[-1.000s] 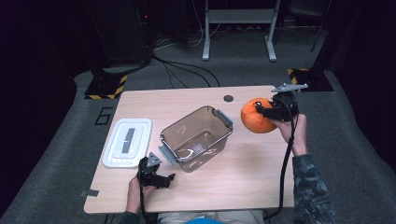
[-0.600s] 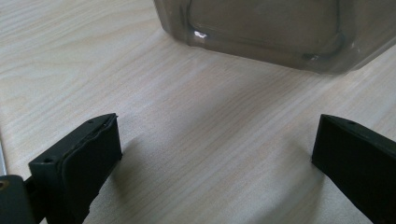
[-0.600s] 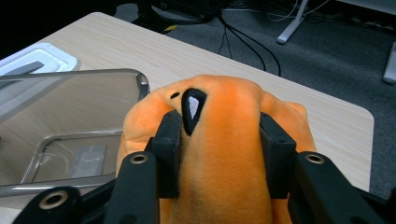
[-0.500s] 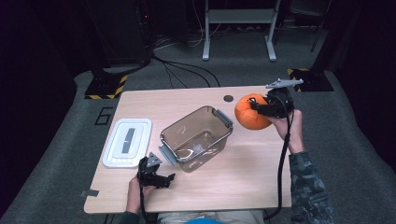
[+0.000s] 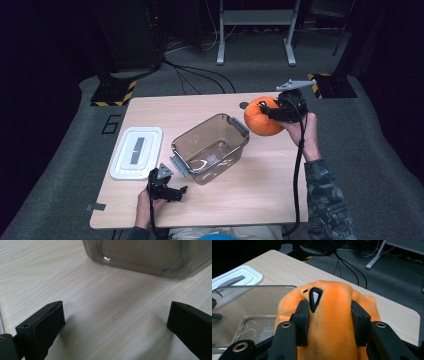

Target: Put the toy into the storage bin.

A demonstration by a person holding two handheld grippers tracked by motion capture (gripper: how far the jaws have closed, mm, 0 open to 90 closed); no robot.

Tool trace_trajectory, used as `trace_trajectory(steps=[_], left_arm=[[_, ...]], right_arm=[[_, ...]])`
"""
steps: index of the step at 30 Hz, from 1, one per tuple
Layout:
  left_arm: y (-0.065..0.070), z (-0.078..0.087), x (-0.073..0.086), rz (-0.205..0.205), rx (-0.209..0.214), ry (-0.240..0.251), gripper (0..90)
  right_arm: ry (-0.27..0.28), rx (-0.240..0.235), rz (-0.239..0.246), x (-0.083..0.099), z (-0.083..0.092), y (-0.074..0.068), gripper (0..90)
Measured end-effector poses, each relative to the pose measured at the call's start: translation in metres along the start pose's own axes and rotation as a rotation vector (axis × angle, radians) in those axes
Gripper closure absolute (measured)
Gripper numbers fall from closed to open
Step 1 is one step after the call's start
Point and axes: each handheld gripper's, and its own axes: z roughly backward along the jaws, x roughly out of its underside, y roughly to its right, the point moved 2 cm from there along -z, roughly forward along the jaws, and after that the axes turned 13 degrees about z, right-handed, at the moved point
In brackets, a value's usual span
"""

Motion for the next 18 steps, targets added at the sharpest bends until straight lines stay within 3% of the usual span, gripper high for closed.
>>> trace_trajectory(steps=[18], left_arm=[[0.000, 0.000, 0.000, -0.004, -0.002, 0.000, 1.1]], right_arm=[[0.002, -0.047, 0.062, -0.023, -0.014, -0.023, 57.6]])
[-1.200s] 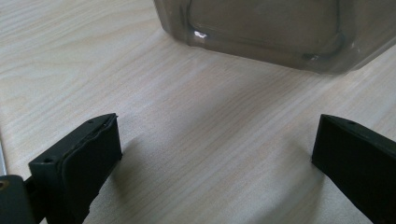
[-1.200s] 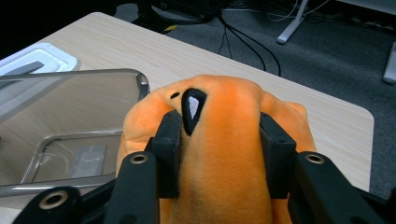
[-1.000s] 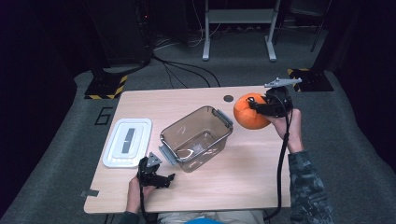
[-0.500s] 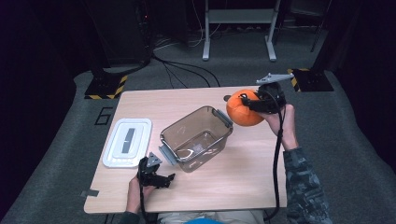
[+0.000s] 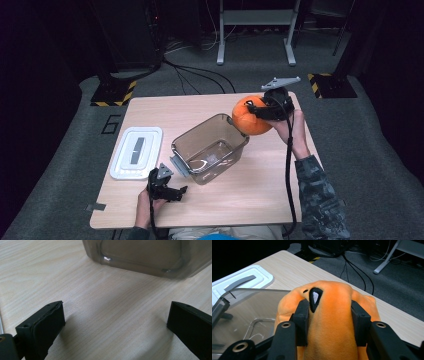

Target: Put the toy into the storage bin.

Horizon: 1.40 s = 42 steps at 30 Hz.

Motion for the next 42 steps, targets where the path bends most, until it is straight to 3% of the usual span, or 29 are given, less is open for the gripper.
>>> trace_trajectory(steps=[26, 42], left_arm=[[0.000, 0.000, 0.000, 0.001, -0.002, 0.011, 1.3], [0.000, 0.000, 0.000, -0.004, -0.006, 0.010, 1.7]], right_arm=[[0.024, -0.079, 0.084, -0.032, -0.024, -0.040, 57.4], [0.009, -0.142, 0.104, -0.037, -0.047, -0.062, 57.1]])
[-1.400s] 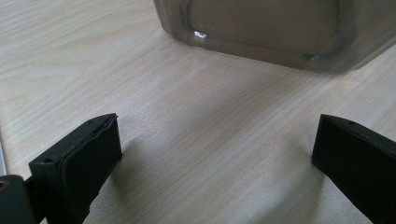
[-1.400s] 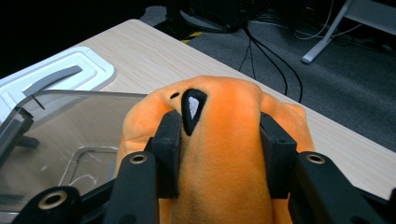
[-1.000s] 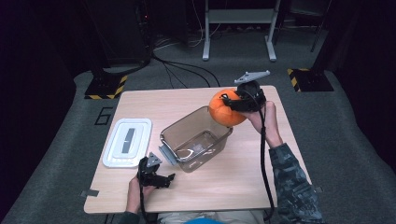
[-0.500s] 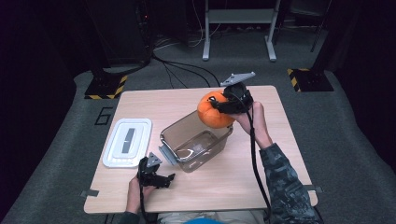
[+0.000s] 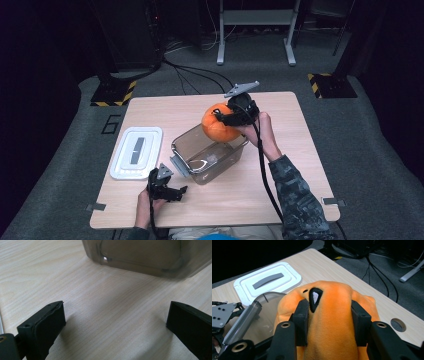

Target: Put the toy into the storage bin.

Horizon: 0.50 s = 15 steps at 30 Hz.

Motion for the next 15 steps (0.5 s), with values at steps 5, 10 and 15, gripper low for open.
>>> trace_trajectory(steps=[5, 10, 15], left_arm=[[0.000, 0.000, 0.000, 0.001, 0.002, 0.003, 1.7], [0.000, 0.000, 0.000, 0.001, 0.002, 0.003, 1.7], [0.000, 0.000, 0.000, 0.001, 0.006, -0.007, 1.7]], right_arm=[[-0.015, -0.026, -0.007, 0.003, -0.011, -0.004, 57.0], [-0.022, -0.042, -0.011, 0.007, -0.019, -0.007, 57.0], [-0.028, -0.056, -0.007, 0.011, -0.026, -0.008, 57.0]])
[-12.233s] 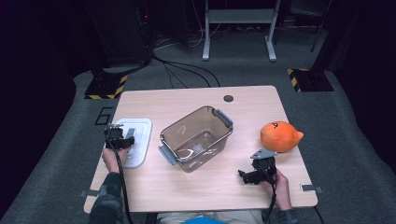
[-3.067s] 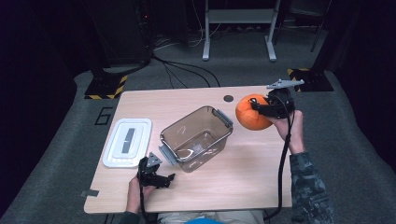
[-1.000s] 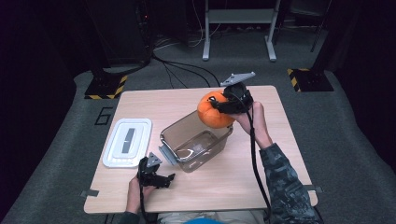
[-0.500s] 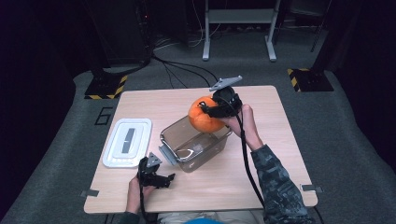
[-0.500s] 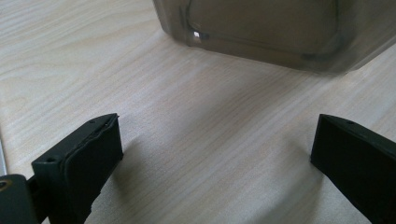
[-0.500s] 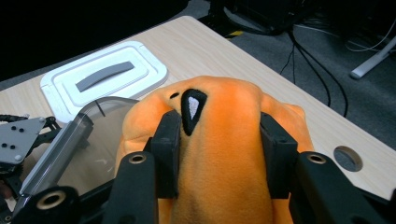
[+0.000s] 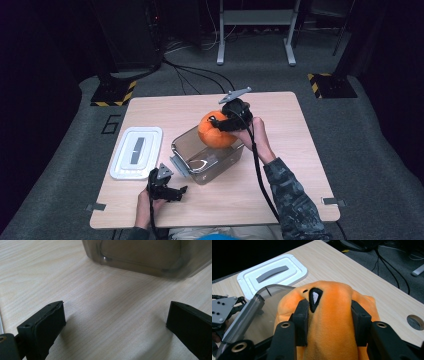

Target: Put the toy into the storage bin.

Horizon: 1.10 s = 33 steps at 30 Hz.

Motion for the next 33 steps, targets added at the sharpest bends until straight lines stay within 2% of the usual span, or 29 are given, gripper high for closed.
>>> trace_trajectory(steps=[13, 21, 22, 27, 33], left_arm=[[0.000, 0.000, 0.000, -0.001, 0.003, -0.004, 1.7], [0.000, 0.000, 0.000, 0.003, 0.004, -0.003, 1.8], [0.000, 0.000, 0.000, -0.001, 0.002, -0.003, 1.8], [0.000, 0.000, 0.000, 0.003, 0.004, -0.003, 1.8], [0.000, 0.000, 0.000, 0.003, 0.004, -0.003, 1.8]], right_arm=[[-0.024, -0.026, -0.017, 0.010, -0.015, -0.003, 56.7], [-0.049, -0.041, -0.047, 0.017, -0.026, -0.008, 56.3], [-0.051, -0.046, -0.037, 0.019, -0.027, -0.007, 56.2], [-0.059, -0.052, -0.048, 0.025, -0.032, -0.005, 55.8], [-0.064, -0.055, -0.077, 0.031, -0.035, -0.003, 55.2]])
